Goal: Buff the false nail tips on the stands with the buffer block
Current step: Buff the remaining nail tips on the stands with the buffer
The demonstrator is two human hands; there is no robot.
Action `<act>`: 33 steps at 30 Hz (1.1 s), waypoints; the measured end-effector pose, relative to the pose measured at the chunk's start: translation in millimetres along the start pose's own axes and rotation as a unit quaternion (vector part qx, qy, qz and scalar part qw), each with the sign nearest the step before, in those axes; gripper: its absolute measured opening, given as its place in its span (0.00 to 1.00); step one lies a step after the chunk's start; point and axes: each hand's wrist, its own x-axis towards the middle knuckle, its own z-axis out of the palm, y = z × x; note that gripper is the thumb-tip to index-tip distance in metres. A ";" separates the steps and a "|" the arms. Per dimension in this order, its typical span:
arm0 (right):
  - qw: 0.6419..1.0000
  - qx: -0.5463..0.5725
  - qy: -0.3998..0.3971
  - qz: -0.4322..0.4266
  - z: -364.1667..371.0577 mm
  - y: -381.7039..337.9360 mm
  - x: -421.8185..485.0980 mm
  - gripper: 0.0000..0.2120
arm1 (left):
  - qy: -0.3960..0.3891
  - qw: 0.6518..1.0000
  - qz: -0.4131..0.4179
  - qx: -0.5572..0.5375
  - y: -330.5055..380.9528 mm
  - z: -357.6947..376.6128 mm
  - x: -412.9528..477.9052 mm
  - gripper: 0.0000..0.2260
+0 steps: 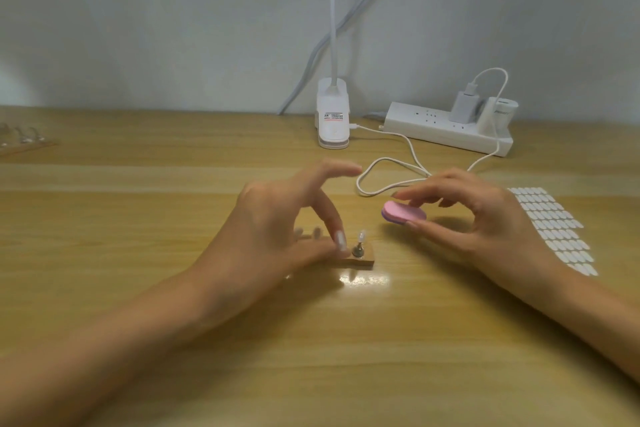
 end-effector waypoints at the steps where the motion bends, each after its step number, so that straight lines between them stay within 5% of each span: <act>1: 1.000 -0.015 -0.006 0.006 0.7 -0.6 -0.2 0.17 | -0.006 1.000 0.002 0.022 0.2 1.0 0.5 0.30; 16: 0.992 -0.047 -0.087 0.082 4.6 -5.3 3.7 0.13 | 0.022 0.999 -0.001 0.037 -9.4 7.0 2.5 0.28; 23: 0.992 -0.082 -0.099 0.012 -0.3 -13.8 1.0 0.19 | -0.118 0.987 -0.038 0.103 -24.2 -26.0 4.1 0.38; 28: 0.987 -0.110 -0.107 -0.044 9.6 -24.4 -2.5 0.21 | -0.074 0.994 -0.069 0.030 -35.0 -33.7 -5.5 0.31; 33: 0.992 -0.101 -0.067 -0.045 19.9 -27.5 -6.4 0.13 | -0.022 0.998 0.010 0.054 -29.7 -24.3 -11.8 0.33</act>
